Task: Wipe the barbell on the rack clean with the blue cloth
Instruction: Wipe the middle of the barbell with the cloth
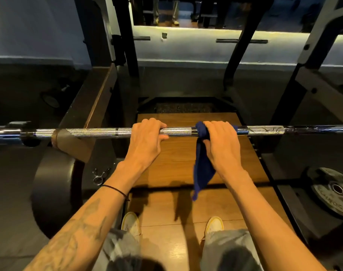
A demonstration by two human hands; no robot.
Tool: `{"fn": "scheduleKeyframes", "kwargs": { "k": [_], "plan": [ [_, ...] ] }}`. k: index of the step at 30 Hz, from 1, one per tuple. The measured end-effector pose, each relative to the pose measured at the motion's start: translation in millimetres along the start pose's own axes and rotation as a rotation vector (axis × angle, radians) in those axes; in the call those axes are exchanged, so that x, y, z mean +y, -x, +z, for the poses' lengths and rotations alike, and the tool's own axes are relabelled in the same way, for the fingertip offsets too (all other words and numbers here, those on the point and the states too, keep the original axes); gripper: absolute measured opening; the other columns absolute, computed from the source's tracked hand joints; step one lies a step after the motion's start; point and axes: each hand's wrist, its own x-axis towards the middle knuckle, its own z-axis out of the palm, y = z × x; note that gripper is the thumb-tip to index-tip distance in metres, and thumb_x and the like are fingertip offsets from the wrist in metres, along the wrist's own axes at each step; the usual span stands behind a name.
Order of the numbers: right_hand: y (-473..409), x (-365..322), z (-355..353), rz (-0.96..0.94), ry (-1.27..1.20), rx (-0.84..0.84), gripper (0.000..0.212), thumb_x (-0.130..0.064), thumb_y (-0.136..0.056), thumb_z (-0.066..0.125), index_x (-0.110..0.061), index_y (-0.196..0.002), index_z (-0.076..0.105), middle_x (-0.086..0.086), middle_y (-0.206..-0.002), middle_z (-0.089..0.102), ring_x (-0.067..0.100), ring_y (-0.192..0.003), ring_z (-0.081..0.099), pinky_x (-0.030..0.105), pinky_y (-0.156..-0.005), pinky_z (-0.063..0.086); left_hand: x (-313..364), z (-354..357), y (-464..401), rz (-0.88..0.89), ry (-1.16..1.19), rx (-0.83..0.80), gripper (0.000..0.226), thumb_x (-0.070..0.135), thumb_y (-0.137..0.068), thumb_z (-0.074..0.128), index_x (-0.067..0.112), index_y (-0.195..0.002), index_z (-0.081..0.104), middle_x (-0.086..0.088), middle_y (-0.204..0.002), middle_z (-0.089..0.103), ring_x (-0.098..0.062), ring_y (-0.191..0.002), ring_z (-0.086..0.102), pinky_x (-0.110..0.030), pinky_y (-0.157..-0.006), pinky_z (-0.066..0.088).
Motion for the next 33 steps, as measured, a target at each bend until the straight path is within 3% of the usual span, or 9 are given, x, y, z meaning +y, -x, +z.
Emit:
{"fn": "scheduleKeyframes", "kwargs": {
  "k": [5,9,13,15,19,23,26,29,33],
  "plan": [
    [-14,-49,13,0.031,0.105,-0.07,0.027,-0.005,-0.074,0.071,-0.02,-0.09,0.057,0.002,-0.086,0.058,0.028,-0.082,0.056,0.041,-0.078,0.038,6,-3,1,-0.021,0.016,-0.024,0.021,0.021,-0.091,0.07,0.011,-0.109,0.063,-0.006,-0.098,0.062,-0.023,-0.087,0.054,-0.04,-0.075,0.045],
    [-22,-91,17,-0.038,0.022,-0.161,0.036,-0.016,-0.076,0.08,-0.019,-0.105,0.06,0.003,-0.104,0.066,0.026,-0.099,0.062,0.042,-0.094,0.046,13,-9,0,-0.082,0.008,-0.071,0.023,0.014,-0.087,0.072,0.011,-0.107,0.062,-0.007,-0.101,0.06,-0.025,-0.092,0.054,-0.043,-0.079,0.047],
    [-21,-52,13,-0.039,-0.025,-0.093,0.023,-0.012,-0.071,0.074,-0.015,-0.091,0.063,0.006,-0.086,0.065,0.032,-0.082,0.062,0.044,-0.078,0.046,12,-18,-10,-0.041,-0.028,-0.137,0.027,0.02,-0.085,0.074,0.011,-0.107,0.061,-0.007,-0.101,0.059,-0.027,-0.092,0.051,-0.036,-0.076,0.037],
    [-13,-20,8,0.016,-0.017,-0.035,0.027,-0.006,-0.07,0.073,-0.012,-0.094,0.065,0.008,-0.088,0.064,0.035,-0.083,0.06,0.046,-0.079,0.045,11,-18,-13,-0.021,-0.055,-0.151,0.026,0.024,-0.086,0.074,0.012,-0.104,0.059,-0.005,-0.1,0.058,-0.024,-0.091,0.049,-0.031,-0.075,0.03],
    [1,-1,-7,0.041,0.011,0.001,0.038,-0.002,-0.072,0.074,-0.009,-0.108,0.062,0.009,-0.098,0.062,0.031,-0.09,0.055,0.041,-0.085,0.042,15,-9,-7,-0.029,-0.145,-0.062,0.028,0.019,-0.08,0.08,0.018,-0.094,0.056,0.0,-0.092,0.054,-0.013,-0.079,0.037,-0.031,-0.07,0.028],
    [-12,-38,6,0.07,0.117,-0.067,0.024,-0.01,-0.077,0.072,-0.022,-0.091,0.057,-0.001,-0.086,0.055,0.024,-0.081,0.051,0.037,-0.077,0.038,21,0,-2,-0.065,-0.222,0.038,0.035,0.003,-0.072,0.081,0.018,-0.082,0.05,0.0,-0.08,0.047,-0.016,-0.07,0.036,-0.033,-0.061,0.028],
    [-22,-74,18,0.024,0.032,-0.15,0.026,-0.015,-0.079,0.079,-0.021,-0.097,0.061,0.002,-0.095,0.065,0.025,-0.09,0.06,0.041,-0.088,0.045,20,3,-3,-0.064,-0.273,0.043,0.037,0.002,-0.07,0.081,0.017,-0.082,0.049,-0.003,-0.079,0.047,-0.019,-0.068,0.036,-0.035,-0.059,0.029],
    [-27,-73,23,-0.044,0.024,-0.133,0.029,-0.031,-0.073,0.083,-0.027,-0.092,0.06,-0.005,-0.087,0.065,0.02,-0.084,0.062,0.032,-0.084,0.04,19,-1,-9,-0.003,-0.382,-0.022,0.034,0.016,-0.071,0.081,0.016,-0.09,0.053,-0.005,-0.084,0.05,-0.023,-0.072,0.043,-0.036,-0.062,0.03],
    [-15,-16,13,-0.044,-0.051,-0.001,0.023,-0.019,-0.075,0.061,-0.014,-0.096,0.065,0.005,-0.087,0.063,0.031,-0.082,0.058,0.042,-0.081,0.044,17,-7,-19,0.13,-0.483,-0.119,0.047,0.058,-0.088,0.051,0.017,-0.109,0.065,-0.006,-0.094,0.054,-0.028,-0.082,0.05,-0.037,-0.065,0.027]
  ]
}}
